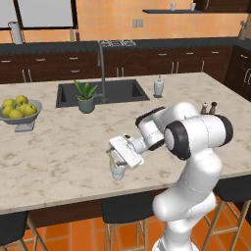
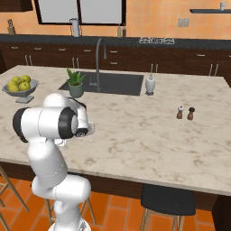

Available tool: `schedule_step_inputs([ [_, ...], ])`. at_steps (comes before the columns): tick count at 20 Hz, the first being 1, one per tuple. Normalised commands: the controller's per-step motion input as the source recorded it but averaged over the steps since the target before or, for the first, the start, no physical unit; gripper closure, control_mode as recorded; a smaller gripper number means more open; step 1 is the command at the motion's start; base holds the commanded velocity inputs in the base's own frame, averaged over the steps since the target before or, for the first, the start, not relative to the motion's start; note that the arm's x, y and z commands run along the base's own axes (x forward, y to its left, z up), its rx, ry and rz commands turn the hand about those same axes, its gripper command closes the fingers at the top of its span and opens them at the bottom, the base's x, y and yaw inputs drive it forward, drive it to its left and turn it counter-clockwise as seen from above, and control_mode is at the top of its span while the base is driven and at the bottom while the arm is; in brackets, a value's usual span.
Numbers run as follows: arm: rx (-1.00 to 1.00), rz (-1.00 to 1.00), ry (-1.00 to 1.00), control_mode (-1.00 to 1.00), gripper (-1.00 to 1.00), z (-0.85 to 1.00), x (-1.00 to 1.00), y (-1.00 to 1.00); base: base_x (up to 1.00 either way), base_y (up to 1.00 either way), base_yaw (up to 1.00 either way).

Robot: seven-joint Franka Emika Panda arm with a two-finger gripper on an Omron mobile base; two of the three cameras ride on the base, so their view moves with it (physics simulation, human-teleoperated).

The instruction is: Take a straw from the drawer in front and place it inside the glass cup on the dining counter.

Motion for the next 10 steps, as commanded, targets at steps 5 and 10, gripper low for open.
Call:
schedule_step_inputs([
  [5,0.0,-0.05,-0.17,-1.0,-1.0,0.34,0.05,0.0,0.0,0.0,0.0],
  [10,0.0,-0.07,-0.15,-1.0,-1.0,0.44,0.01,0.0,0.0,0.0,0.0],
])
